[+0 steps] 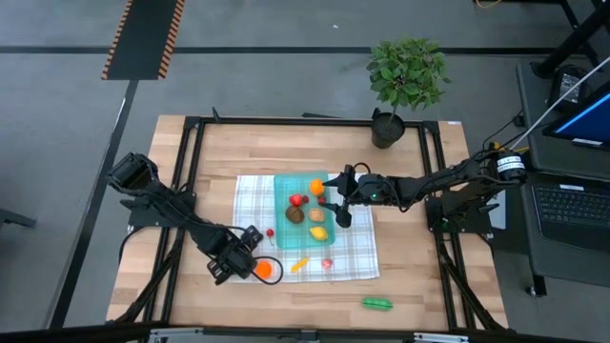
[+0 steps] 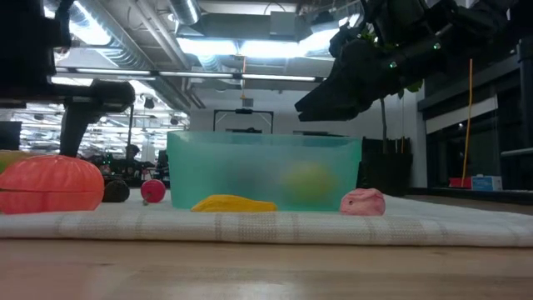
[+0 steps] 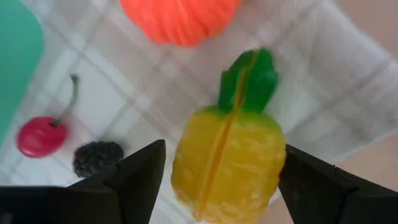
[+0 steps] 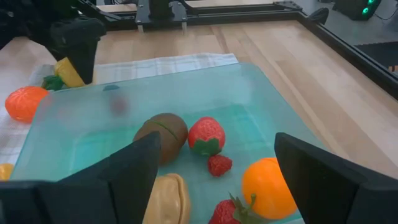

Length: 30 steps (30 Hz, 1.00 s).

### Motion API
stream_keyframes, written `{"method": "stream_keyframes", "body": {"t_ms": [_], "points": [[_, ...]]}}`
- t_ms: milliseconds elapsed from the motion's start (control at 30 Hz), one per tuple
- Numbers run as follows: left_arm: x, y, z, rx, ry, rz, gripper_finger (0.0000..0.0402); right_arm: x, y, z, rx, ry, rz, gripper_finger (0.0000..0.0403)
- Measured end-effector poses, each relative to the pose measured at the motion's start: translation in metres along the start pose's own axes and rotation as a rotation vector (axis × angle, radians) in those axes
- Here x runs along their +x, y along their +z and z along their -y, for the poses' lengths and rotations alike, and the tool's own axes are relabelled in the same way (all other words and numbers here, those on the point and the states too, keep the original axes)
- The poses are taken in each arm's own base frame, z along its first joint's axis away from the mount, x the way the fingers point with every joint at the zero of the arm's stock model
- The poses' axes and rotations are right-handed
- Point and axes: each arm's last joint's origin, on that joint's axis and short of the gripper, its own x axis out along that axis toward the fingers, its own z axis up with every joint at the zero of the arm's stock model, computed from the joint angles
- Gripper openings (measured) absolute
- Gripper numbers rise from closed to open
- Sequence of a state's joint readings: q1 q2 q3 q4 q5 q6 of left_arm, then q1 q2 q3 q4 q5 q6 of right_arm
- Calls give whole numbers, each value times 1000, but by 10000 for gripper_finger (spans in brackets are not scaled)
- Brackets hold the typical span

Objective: Pick and placing Produce into tupperware
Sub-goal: Put the pineapple into the blue bin

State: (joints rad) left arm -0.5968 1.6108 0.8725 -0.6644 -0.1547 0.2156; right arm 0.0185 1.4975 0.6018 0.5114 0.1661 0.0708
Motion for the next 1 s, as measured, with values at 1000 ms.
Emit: {"method": "stream_keyframes", "body": {"t_ms": [1000], "points": [[-5,4,-8,-249,-80,22,222,-1,0,-5,-7,17,1,315]]}}
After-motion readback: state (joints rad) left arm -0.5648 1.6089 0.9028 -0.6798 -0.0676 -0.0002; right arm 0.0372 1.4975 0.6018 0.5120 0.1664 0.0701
